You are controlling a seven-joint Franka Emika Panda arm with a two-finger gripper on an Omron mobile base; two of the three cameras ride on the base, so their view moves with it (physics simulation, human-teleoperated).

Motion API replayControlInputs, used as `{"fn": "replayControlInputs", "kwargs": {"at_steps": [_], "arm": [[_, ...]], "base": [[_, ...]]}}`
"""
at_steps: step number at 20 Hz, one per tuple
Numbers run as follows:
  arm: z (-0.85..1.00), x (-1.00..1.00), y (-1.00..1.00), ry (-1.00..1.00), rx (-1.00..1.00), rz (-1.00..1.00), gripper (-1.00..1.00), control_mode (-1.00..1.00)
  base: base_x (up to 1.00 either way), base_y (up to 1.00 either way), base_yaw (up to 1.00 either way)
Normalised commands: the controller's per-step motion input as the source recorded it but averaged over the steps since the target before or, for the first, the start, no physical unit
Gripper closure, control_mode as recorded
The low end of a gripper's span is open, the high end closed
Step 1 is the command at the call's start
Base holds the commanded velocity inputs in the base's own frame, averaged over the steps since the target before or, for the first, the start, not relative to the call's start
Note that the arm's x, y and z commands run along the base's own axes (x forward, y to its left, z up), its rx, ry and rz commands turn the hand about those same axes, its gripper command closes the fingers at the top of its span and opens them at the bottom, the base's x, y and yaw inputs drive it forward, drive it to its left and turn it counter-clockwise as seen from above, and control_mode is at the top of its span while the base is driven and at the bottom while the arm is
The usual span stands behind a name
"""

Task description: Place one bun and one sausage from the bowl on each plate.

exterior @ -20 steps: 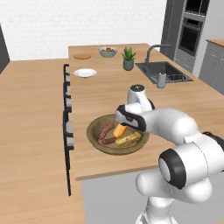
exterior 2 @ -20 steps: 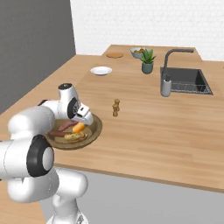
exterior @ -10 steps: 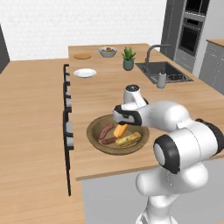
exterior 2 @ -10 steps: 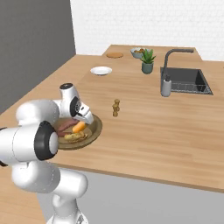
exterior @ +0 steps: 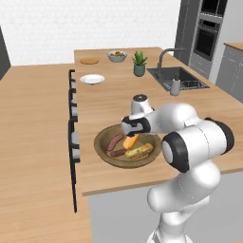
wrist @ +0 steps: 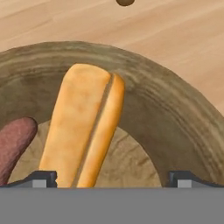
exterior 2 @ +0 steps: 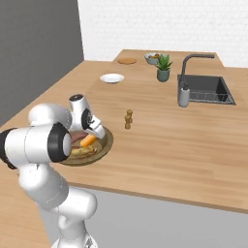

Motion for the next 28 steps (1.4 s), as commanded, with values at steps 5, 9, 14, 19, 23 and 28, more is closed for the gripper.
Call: {"fn": "replayControlInputs", "kwargs": {"at_steps": [5, 9, 14, 19, 23, 28], "arm": [[-0.23, 0.30, 0.00, 0.00, 0.00, -0.02, -1.00, -1.00], [-0.18, 0.35, 0.03, 0.01, 0.00, -0.01, -1.00, -1.00], [-0.25, 0.25, 0.02, 0.02, 0.00, -0.01, -1.00, -1.00], [-0.40, -0.02, 0.01, 0.00, 0.00, 0.00, 1.00, -1.00], [-0.23, -0.10, 0.06, 0.00, -0.01, 0.00, 1.00, -1.00], [0.19, -0.70, -0.05, -0.12, 0.00, 0.04, 1.00, -1.00]], "base": [[0.00, 0.00, 0.00], [0.00, 0.00, 0.00], [0.00, 0.00, 0.00], [0.00, 0.00, 0.00], [0.00, 0.00, 0.00], [0.00, 0.00, 0.00]]}}
